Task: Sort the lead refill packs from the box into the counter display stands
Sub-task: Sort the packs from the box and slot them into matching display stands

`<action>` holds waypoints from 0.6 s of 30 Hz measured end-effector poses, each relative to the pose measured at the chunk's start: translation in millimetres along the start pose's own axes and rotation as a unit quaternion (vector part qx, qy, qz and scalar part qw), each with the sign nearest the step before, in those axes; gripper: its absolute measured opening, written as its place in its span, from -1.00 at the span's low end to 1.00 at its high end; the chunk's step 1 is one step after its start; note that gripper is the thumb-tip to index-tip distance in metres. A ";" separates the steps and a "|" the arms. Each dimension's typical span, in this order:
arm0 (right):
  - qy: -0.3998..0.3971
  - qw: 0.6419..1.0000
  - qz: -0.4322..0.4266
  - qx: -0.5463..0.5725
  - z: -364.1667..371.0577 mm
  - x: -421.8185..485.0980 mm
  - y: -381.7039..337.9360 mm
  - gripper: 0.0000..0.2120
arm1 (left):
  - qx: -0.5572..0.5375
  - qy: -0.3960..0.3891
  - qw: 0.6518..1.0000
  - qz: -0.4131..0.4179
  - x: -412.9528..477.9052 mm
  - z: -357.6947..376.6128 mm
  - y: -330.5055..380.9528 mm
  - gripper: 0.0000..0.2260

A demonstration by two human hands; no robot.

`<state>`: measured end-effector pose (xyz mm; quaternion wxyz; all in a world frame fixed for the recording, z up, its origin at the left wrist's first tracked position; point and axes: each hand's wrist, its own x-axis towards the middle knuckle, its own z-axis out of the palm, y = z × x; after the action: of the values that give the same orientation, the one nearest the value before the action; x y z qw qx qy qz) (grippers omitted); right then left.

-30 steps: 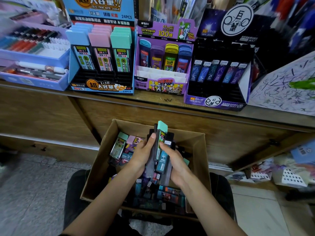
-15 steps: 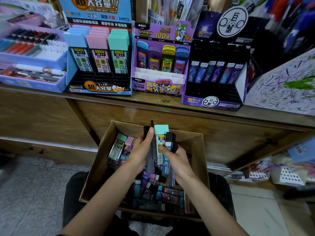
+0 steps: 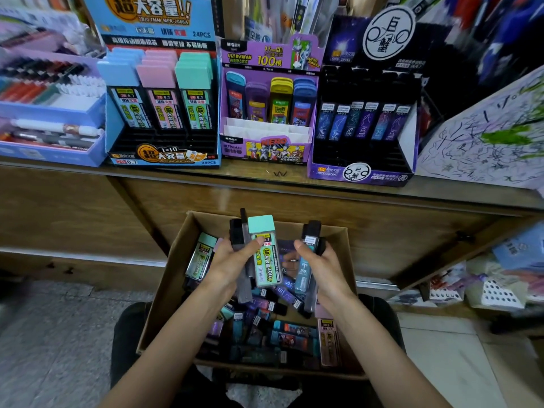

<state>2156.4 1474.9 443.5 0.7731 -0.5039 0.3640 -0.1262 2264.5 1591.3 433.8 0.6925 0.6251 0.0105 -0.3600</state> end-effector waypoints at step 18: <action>0.019 0.999 -0.006 0.041 26.4 -9.4 -30.9 -0.78 | 0.005 -0.077 0.994 0.081 -12.1 11.0 8.8 -0.61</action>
<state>2173.3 1484.1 480.5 0.7849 -0.4717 0.3706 -0.1552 2255.3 1587.1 449.4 0.7147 0.5983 -0.0953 -0.3495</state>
